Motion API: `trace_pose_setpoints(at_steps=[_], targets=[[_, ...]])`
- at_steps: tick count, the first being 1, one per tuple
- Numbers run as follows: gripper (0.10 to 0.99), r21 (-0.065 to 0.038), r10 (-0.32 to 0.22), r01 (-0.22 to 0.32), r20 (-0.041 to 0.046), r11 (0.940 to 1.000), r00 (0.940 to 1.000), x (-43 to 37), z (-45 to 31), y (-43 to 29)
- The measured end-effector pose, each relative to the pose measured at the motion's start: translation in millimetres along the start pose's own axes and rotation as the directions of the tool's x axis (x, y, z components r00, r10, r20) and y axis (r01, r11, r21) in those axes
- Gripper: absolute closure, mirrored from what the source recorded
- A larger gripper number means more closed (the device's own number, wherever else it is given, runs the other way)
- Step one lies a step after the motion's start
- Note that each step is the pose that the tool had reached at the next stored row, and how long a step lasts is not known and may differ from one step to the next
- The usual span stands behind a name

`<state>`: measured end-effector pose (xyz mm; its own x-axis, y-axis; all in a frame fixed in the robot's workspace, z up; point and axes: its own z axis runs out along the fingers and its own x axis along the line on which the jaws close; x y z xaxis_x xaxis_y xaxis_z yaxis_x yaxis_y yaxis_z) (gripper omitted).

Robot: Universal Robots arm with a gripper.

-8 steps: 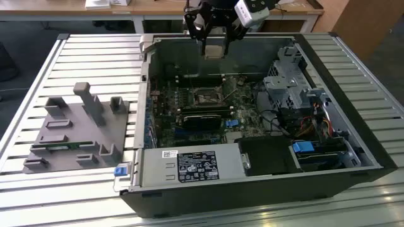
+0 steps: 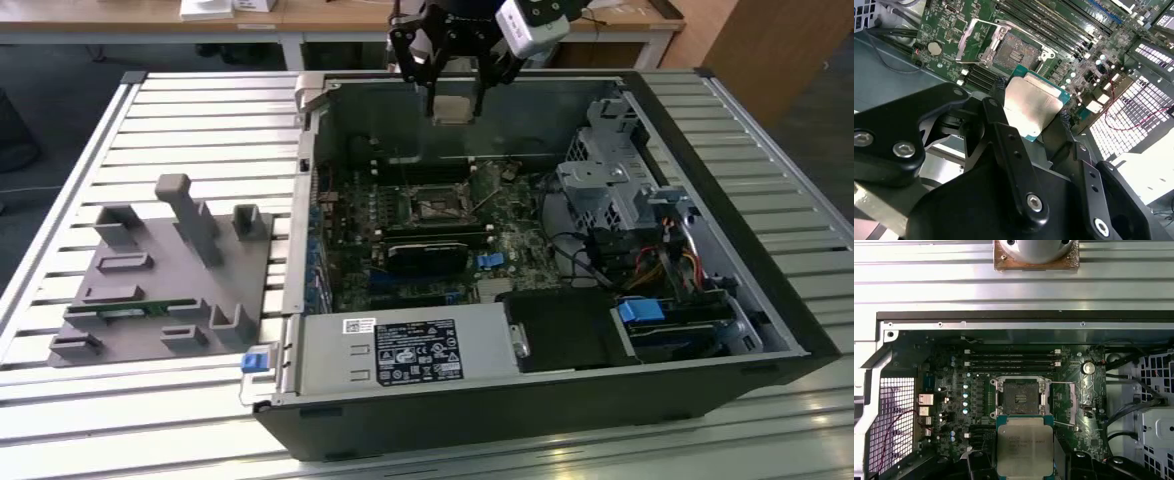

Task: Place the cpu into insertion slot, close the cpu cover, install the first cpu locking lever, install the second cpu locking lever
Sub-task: 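Place the cpu into insertion slot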

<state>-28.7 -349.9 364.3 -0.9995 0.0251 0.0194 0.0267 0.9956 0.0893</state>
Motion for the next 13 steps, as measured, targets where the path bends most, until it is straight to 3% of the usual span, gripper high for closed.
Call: trace_pose_setpoints(at_steps=[13], targets=[[0.545,-0.001,0.033,-0.033,0.0030,0.9994,0.9994,0.0,0.0,0.0]])
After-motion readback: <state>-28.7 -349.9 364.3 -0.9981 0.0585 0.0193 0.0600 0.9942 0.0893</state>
